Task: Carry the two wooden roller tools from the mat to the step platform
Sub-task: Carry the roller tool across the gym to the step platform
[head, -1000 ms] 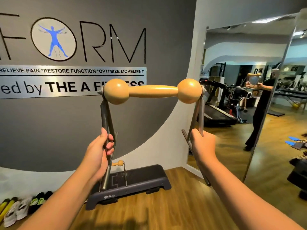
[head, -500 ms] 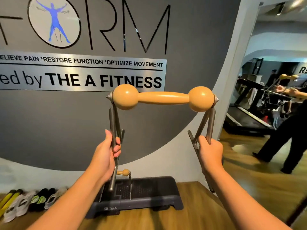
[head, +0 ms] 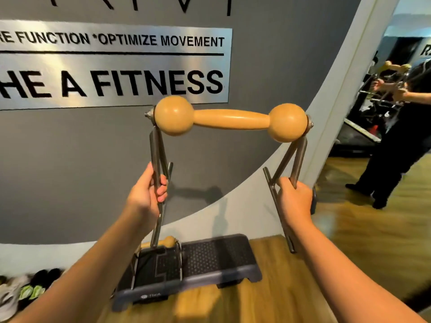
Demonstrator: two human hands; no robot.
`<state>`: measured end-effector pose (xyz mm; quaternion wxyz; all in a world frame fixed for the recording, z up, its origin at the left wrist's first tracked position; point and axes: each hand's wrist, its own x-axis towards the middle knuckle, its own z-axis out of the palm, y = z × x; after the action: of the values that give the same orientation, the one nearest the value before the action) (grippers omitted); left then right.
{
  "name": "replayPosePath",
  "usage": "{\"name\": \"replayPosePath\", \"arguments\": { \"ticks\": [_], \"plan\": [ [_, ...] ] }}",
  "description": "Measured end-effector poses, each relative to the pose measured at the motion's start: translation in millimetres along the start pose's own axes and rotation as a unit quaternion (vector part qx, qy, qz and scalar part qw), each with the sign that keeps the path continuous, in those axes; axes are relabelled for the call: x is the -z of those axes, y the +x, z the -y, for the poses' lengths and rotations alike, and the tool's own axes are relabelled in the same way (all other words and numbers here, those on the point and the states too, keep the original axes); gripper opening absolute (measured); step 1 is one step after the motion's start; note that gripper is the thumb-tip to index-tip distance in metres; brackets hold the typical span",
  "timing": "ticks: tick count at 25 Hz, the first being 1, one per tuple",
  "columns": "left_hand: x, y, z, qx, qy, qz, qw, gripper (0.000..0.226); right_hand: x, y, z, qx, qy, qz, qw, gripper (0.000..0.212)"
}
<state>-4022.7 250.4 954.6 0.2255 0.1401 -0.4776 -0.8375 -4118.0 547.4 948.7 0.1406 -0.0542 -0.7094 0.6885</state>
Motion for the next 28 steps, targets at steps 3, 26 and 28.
{"name": "replayPosePath", "arguments": {
  "ticks": [3,26,28],
  "plan": [
    [1,54,28,0.045,0.029,-0.020,0.998,0.021,-25,44,-33,-0.036,-0.003,0.010,0.999,0.048],
    [143,326,414,0.146,0.020,-0.155,0.977,0.020,-185,252,-444,-0.172,-0.083,0.126,0.973,0.031],
    [168,334,455,0.155,0.001,-0.162,0.975,0.020,-195,250,-486,-0.184,-0.093,0.131,0.970,0.030]
  ]
}}
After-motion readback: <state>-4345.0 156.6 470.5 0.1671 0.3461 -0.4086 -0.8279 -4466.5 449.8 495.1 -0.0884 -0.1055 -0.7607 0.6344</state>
